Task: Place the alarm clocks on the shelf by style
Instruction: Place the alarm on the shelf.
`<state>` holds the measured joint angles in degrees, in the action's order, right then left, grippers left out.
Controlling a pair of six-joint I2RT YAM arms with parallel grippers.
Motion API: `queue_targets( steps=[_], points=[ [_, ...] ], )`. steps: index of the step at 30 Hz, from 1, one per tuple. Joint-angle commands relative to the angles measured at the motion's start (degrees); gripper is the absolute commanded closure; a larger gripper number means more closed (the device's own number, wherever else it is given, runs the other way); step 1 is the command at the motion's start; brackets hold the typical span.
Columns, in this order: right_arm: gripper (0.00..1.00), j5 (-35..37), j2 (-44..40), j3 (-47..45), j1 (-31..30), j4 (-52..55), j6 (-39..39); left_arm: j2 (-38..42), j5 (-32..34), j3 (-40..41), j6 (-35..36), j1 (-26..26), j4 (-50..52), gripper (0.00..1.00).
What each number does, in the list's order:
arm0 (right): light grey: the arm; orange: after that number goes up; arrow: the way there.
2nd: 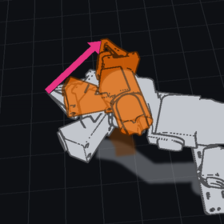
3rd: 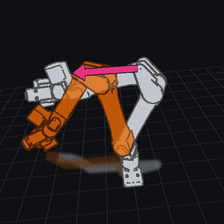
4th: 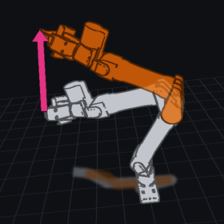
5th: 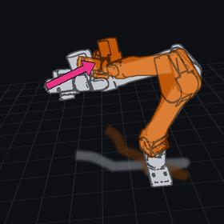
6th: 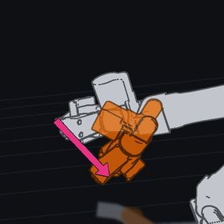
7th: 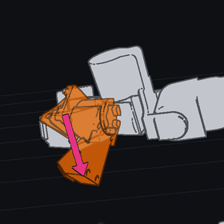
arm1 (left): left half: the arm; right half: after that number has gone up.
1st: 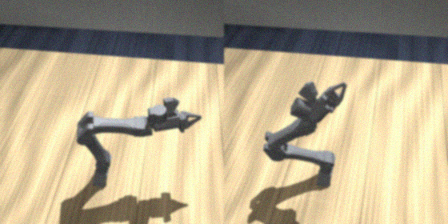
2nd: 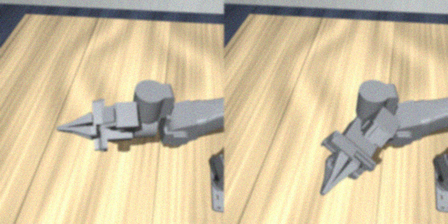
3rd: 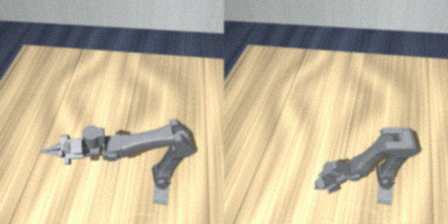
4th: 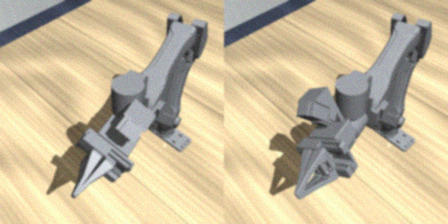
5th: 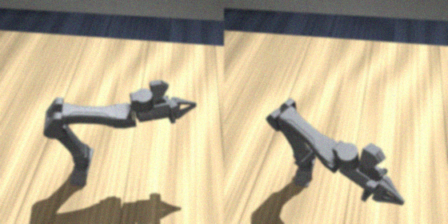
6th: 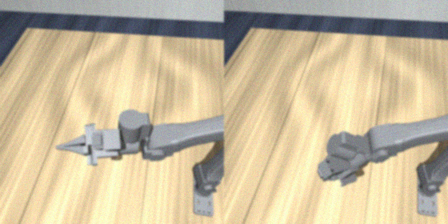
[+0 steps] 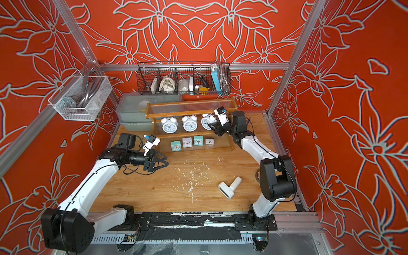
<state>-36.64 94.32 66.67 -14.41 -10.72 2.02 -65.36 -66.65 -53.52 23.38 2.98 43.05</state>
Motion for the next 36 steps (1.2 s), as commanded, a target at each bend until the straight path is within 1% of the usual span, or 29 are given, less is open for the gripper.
queue_targets(
  steps=[1, 9, 17, 20, 27, 36],
  points=[
    [0.66, 0.38, 0.18, -0.38, 0.35, -5.1, -1.24, 0.78, -0.69, 0.42, 0.97, -0.41, 0.76, 0.26],
    [0.61, 2.97, 0.33, -0.93, 0.22, -4.22, -0.35, 0.78, -0.82, 0.54, 1.02, -0.43, 0.72, 0.26],
    [0.55, 3.32, 0.74, -0.93, -0.14, -2.39, 1.16, 0.76, -0.68, 0.62, 1.27, -0.44, 0.72, 0.26],
    [0.51, 3.75, 0.73, -1.19, -0.09, -2.02, 1.7, 0.74, -0.67, 0.61, 1.27, -0.46, 0.81, 0.26],
    [0.38, 5.13, 0.03, -1.42, -0.14, -0.21, 2.46, 0.98, -0.61, 0.54, 1.49, -0.51, 0.98, 0.26],
    [0.28, 6.82, -1.81, -1.61, -0.11, 3.17, 3.17, 1.2, -0.61, 0.66, 1.48, -0.69, 1.05, 0.26]
  ],
)
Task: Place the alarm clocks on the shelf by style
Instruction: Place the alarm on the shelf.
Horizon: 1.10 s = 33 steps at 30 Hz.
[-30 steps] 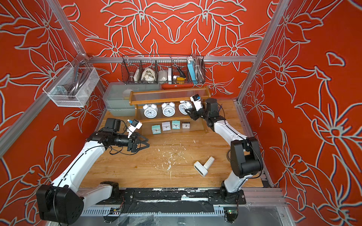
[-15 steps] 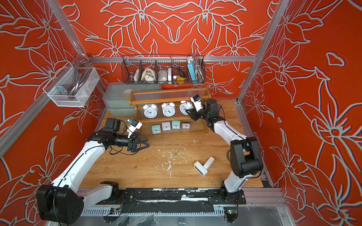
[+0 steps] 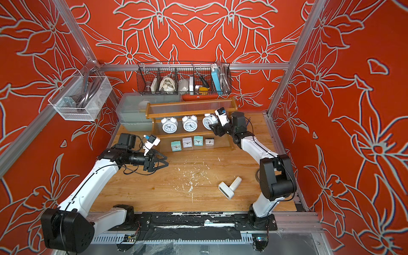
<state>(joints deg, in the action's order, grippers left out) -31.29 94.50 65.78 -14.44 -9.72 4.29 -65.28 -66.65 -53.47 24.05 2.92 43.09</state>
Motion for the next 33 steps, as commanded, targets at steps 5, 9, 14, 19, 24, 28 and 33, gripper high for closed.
queue_targets(
  steps=[5, 9, 14, 19, 24, 28, 33],
  points=[
    [0.26, 2.17, -2.99, -2.03, -0.13, 2.77, 0.86, 1.07, -0.68, 0.61, 0.82, -0.63, 0.94, 0.26],
    [0.26, 3.39, -3.55, -3.22, -0.08, 2.54, 0.53, 1.2, -0.73, 0.58, 0.8, -0.63, 1.03, 0.25],
    [0.28, 6.21, -3.75, -3.82, -0.09, 2.69, 0.1, 1.26, -0.7, 0.57, 0.89, -0.63, 1.12, 0.25],
    [0.35, 8.44, -3.21, -3.56, 0.01, 2.95, -0.34, 1.29, -0.67, 0.63, 0.89, -0.72, 1.12, 0.26],
    [0.38, 9.89, -2.4, -2.03, -0.02, 4.39, -0.43, 1.47, -0.68, 0.57, 0.93, -0.72, 1.2, 0.26],
    [0.38, 11.26, -2.13, -1.36, 0.02, 5.14, -0.55, 1.45, -0.68, 0.55, 0.99, -0.79, 1.29, 0.26],
    [0.39, 13.41, -2.0, -1.01, 0.02, 5.63, -1.29, 1.46, -0.77, 0.6, 0.97, -0.81, 1.21, 0.26]
  ],
)
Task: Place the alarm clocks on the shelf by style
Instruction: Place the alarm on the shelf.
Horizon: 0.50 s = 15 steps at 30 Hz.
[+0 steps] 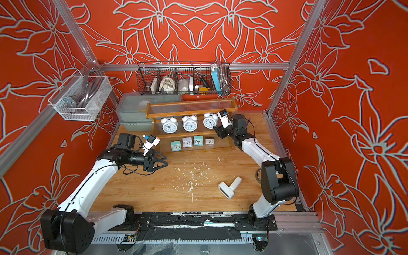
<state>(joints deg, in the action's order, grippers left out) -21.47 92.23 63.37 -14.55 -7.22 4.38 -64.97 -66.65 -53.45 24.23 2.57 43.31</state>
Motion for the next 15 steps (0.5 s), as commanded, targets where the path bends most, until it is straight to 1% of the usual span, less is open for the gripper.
queue_targets(
  steps=[1, 8, 12, 15],
  points=[
    [0.4, 4.01, 0.32, 1.53, 0.13, 3.25, -1.66, 1.15, -0.77, 0.56, 0.78, -0.46, 0.98, 0.26],
    [0.47, 4.84, 0.43, 1.93, 0.13, 3.61, -3.14, 1.25, -0.81, 0.6, 0.8, -0.56, 1.07, 0.26],
    [0.47, 3.55, -0.11, 1.92, 0.12, 4.34, -3.81, 1.4, -0.78, 0.55, 0.8, -0.55, 1.08, 0.26],
    [0.47, 1.83, -1.72, 2.2, 0.05, 6.91, -5.54, 1.41, -0.8, 0.55, 0.84, -0.55, 1.07, 0.26]
  ],
)
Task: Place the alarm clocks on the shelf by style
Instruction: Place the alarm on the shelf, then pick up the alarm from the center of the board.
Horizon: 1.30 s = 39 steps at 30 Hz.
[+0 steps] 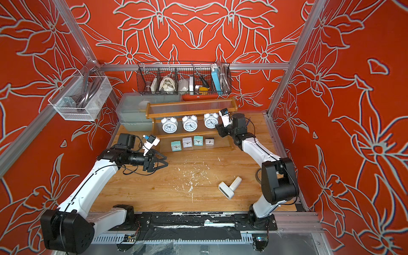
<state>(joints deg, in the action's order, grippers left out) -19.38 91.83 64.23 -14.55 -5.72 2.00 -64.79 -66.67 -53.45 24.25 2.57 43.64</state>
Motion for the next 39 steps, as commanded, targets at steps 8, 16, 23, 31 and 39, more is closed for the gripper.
queue_targets(
  steps=[8, 16, 23, 31, 39],
  points=[
    [0.39, -2.78, -7.8, -0.33, -0.72, 16.81, -13.79, 0.81, -1.2, 0.28, 1.15, -0.55, 1.27, 0.26],
    [0.37, 2.07, -16.57, -3.73, -6.03, 35.83, -19.73, 0.07, -1.44, 0.21, 1.71, -0.55, 1.6, 0.25],
    [0.37, 10.23, -21.76, -5.73, -15.46, 52.89, -21.29, -0.18, -1.62, 0.13, 2.12, -0.55, 1.89, 0.25],
    [0.35, 16.91, -21.76, -8.72, -25.81, 63.3, -26.48, -0.09, -1.55, 0.1, 2.2, -0.55, 2.0, 0.25],
    [0.34, 19.21, -18.41, -11.13, -31.4, 65.71, -28.53, 0.11, -1.39, 0.1, 2.29, -0.6, 2.21, 0.25]
  ],
)
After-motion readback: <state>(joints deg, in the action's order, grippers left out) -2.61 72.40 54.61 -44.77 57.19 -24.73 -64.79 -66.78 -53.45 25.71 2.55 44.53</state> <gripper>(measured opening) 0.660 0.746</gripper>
